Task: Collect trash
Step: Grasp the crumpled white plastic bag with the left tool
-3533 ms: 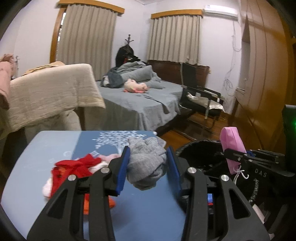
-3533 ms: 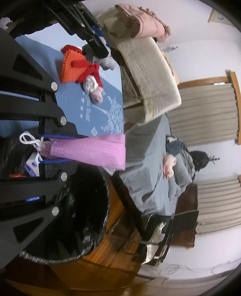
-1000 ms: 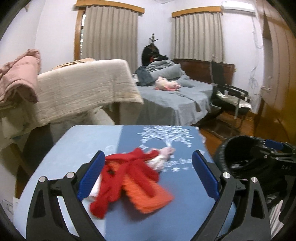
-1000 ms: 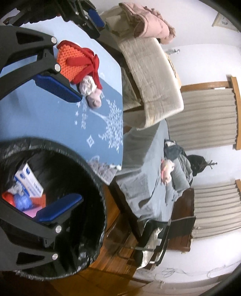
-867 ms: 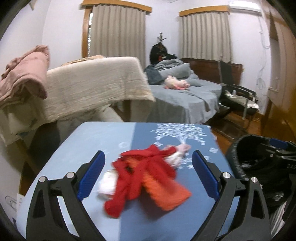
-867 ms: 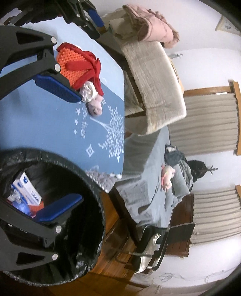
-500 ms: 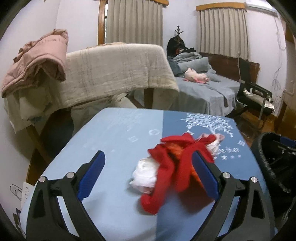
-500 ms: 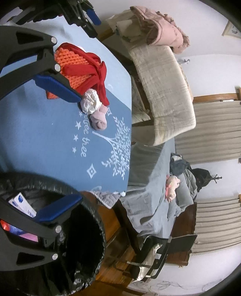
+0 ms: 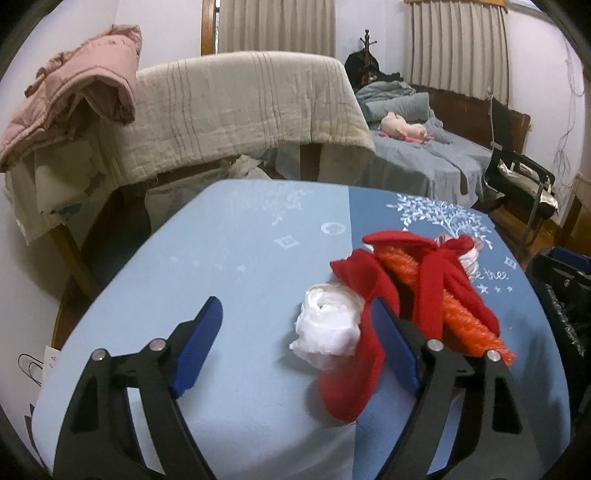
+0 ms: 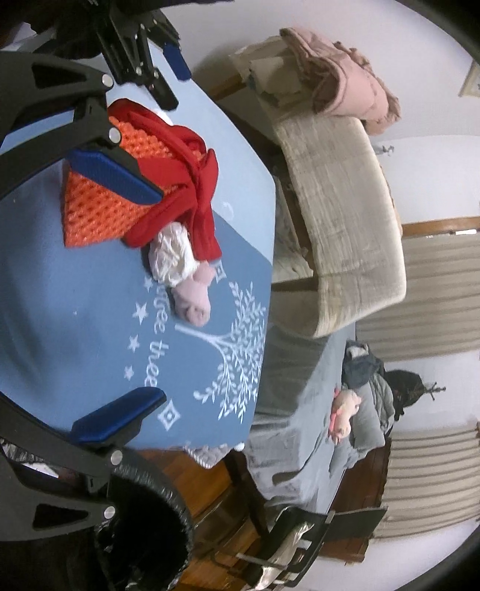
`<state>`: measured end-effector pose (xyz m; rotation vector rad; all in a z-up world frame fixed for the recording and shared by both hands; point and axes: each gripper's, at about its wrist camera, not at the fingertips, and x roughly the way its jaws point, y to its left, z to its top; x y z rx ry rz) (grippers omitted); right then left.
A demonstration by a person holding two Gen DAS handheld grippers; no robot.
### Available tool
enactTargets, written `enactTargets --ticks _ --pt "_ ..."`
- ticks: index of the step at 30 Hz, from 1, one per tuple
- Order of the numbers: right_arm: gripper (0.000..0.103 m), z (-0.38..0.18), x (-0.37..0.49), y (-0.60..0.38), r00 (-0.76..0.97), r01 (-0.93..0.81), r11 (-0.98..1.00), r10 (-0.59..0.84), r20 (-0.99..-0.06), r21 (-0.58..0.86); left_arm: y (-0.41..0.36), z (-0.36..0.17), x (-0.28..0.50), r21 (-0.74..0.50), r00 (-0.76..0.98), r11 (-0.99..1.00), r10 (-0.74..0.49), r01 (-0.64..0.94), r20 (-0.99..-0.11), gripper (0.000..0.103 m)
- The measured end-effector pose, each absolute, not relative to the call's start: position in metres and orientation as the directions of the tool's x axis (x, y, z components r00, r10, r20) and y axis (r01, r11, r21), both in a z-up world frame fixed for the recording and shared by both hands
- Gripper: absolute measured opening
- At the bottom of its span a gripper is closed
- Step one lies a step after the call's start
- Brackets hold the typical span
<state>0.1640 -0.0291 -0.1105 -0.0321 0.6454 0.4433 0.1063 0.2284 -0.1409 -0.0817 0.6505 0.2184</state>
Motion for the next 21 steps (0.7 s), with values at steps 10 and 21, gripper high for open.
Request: enactTargets --ticks 10,21 --pt "0.097 -0.12 0.167 -0.022 0.691 -0.417 0.903 0.389 -0.609 0.104 0.233 -0.163 0.124 -0.031 0.727 0.977 0.136 -0.211 -0.673 0.068" --pt "0.097 -0.124 0.167 -0.016 0.678 -0.43 0.897 0.398 -0.618 0.106 0.215 -0.171 0.136 -0.055 0.707 0.995 0.022 -0.085 -0.707 0.03"
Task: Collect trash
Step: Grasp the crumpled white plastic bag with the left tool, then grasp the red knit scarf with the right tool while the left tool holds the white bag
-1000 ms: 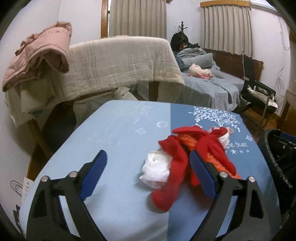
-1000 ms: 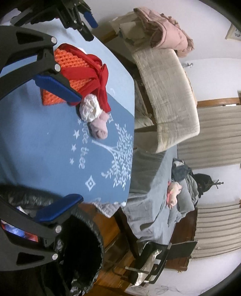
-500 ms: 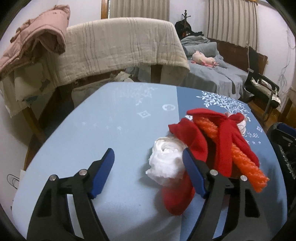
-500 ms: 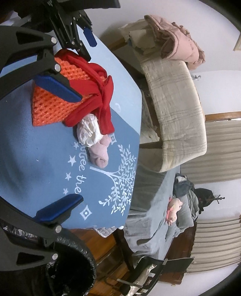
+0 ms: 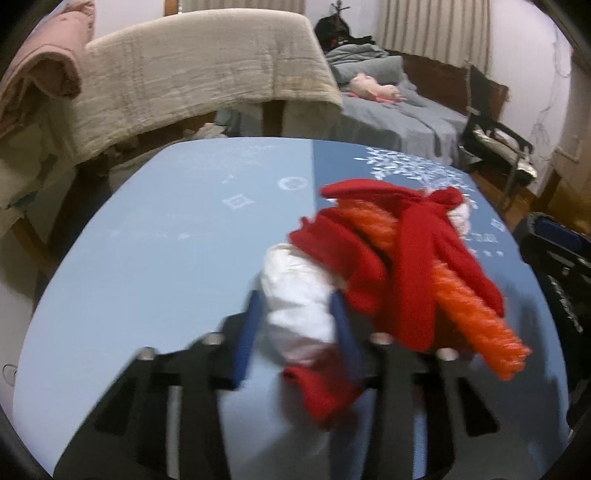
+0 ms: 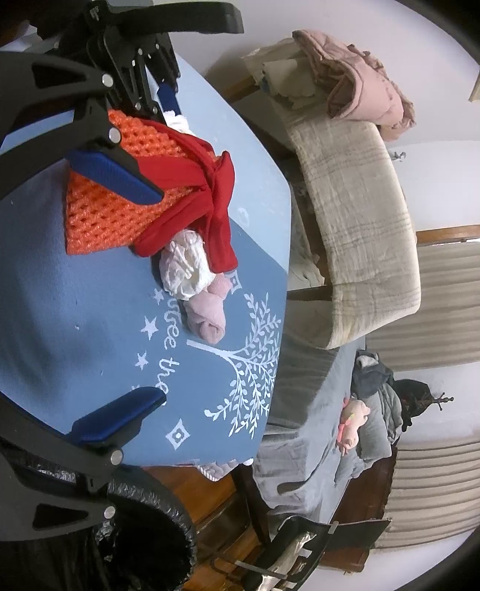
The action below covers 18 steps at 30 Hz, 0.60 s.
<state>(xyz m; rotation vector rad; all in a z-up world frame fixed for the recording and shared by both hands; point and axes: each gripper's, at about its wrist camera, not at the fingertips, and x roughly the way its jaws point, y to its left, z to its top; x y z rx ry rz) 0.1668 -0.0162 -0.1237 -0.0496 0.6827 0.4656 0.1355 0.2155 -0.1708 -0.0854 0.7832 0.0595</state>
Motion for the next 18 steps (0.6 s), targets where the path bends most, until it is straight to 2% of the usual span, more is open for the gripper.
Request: enactTargets --ticks 2,8,18 --pt "0.097 -0.122 0.166 -0.015 0.677 -0.435 0.894 0.402 -0.617 0.105 0.213 -0.168 0.133 -0.063 0.719 0.995 0.014 -0.081 -0.694 0.026" --pt "0.097 -0.116 0.165 -0.009 0.677 -0.456 0.884 0.418 -0.606 0.101 0.226 -0.147 0.119 -0.135 0.777 0.983 0.015 -0.128 -0.629 0.025" --pt "0.093 -0.105 0.17 0.01 0.665 -0.497 0.859 0.467 -0.583 0.122 0.239 -0.118 0.105 -0.101 0.814 0.98 0.083 -0.171 -0.575 0.025"
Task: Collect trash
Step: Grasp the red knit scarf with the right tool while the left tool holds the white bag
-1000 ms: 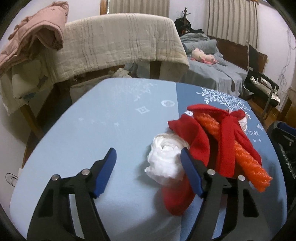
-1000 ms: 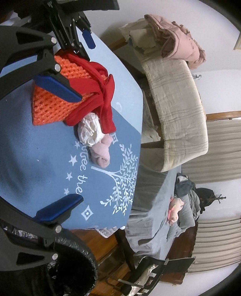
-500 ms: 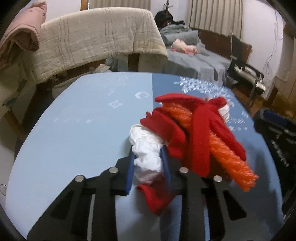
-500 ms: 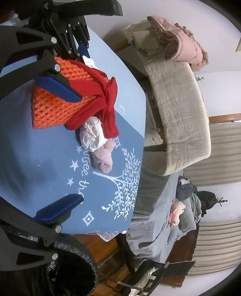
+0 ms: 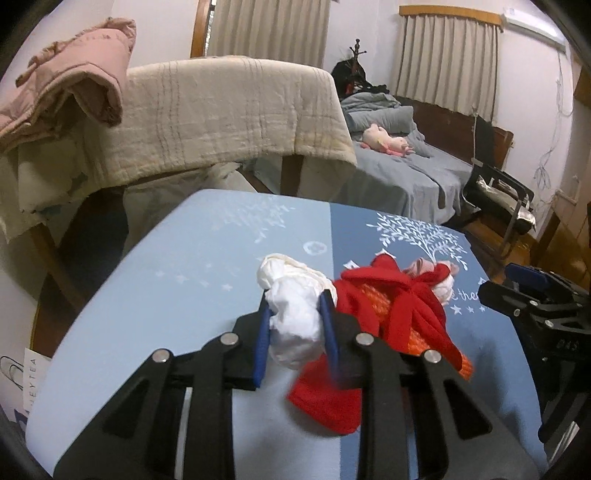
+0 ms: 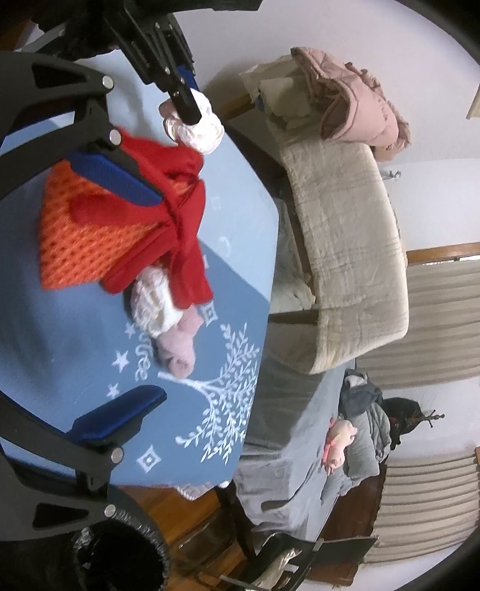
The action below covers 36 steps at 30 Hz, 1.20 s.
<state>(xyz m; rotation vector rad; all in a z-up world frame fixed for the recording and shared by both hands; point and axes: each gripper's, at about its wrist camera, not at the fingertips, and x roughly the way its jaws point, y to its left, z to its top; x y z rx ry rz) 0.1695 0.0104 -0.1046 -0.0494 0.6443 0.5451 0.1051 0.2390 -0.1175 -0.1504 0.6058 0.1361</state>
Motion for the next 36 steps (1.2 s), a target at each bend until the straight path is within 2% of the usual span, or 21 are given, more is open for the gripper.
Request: enactTargets --ticks 7,17,19,22,24,27,30,36 --pt "0.084 -0.102 0.175 0.037 0.636 -0.548 0.826 0.512 -0.577 0.129 0.248 -0.099 0.098 -0.087 0.842 0.971 0.145 -0.222 -0.519 0.025" --pt "0.064 -0.117 0.196 0.069 0.573 -0.585 0.795 0.545 -0.612 0.159 0.25 -0.1 0.102 -0.084 0.844 0.972 0.147 -0.221 -0.516 0.025" --pt "0.057 -0.122 0.202 0.075 0.555 -0.594 0.788 0.546 -0.628 0.16 0.249 -0.1 0.103 -0.081 0.844 0.973 0.146 -0.218 -0.516 0.025" --pt "0.043 -0.132 0.207 0.081 0.51 -0.604 0.775 0.554 -0.658 0.185 0.247 -0.101 0.104 -0.078 0.844 0.973 0.146 -0.217 -0.516 0.025" --pt "0.028 -0.137 0.207 0.081 0.484 -0.611 0.766 0.563 -0.67 0.202 0.246 -0.101 0.104 -0.077 0.842 0.973 0.146 -0.216 -0.519 0.025" --pt "0.013 -0.138 0.202 0.08 0.471 -0.627 0.752 0.574 -0.67 0.203 0.245 -0.102 0.105 -0.076 0.839 0.973 0.146 -0.217 -0.525 0.025" --pt "0.009 -0.128 0.196 0.073 0.481 -0.636 0.743 0.594 -0.645 0.21 0.243 -0.1 0.104 -0.071 0.839 0.974 0.147 -0.215 -0.523 0.025" --pt "0.008 -0.095 0.181 0.057 0.506 -0.659 0.719 0.639 -0.579 0.218 0.236 -0.092 0.103 -0.06 0.847 0.977 0.145 -0.203 -0.511 0.025"
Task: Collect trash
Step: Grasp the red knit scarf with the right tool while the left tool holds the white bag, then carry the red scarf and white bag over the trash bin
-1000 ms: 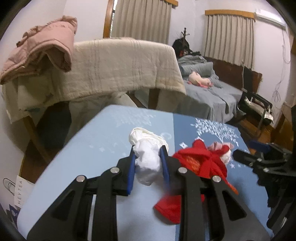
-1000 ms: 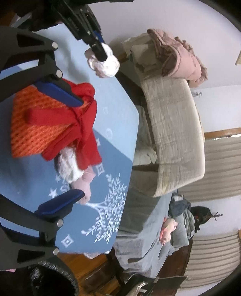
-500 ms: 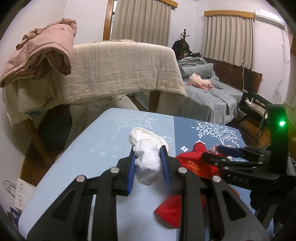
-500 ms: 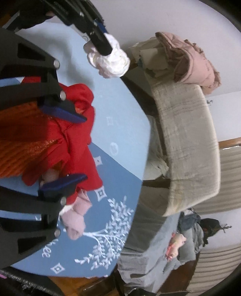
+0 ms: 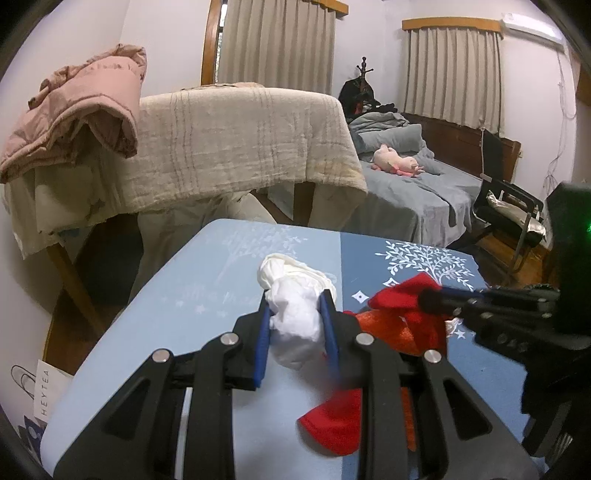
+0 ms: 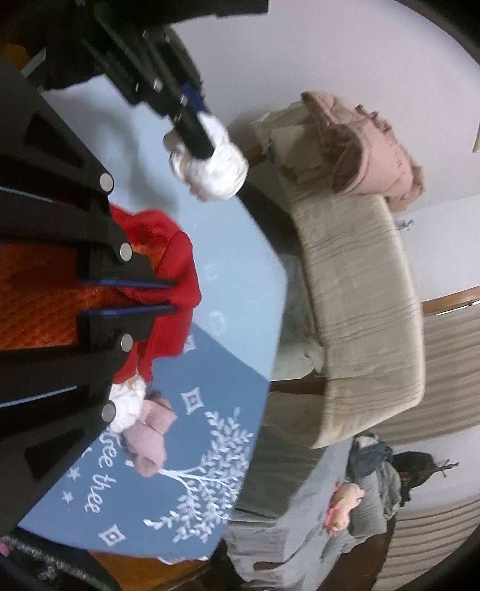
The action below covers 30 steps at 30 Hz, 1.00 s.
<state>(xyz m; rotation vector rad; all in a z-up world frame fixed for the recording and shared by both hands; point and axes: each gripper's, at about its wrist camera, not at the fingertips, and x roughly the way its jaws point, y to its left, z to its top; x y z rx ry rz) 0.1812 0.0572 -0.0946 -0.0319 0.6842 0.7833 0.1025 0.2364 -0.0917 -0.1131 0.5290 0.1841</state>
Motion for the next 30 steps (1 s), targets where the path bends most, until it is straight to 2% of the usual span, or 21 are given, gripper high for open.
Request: enactTargets --ticks 13,21,30 --pt "0.008 -0.035 0.155 0.012 0.582 -0.641 0.731 0.661 -0.474 0.233 0.202 -0.06 0.09 -0.051 0.88 0.985 0.124 -0.165 -0.458 0.025" --pt "0.008 -0.024 0.142 -0.021 0.627 -0.607 0.764 0.63 -0.458 0.218 0.175 -0.048 0.084 -0.046 0.892 0.991 0.093 -0.126 -0.442 0.025" --pt "0.008 -0.023 0.13 -0.068 0.681 -0.535 0.819 0.562 -0.469 0.207 0.133 -0.046 0.084 -0.063 0.895 0.998 -0.004 -0.027 -0.445 0.025"
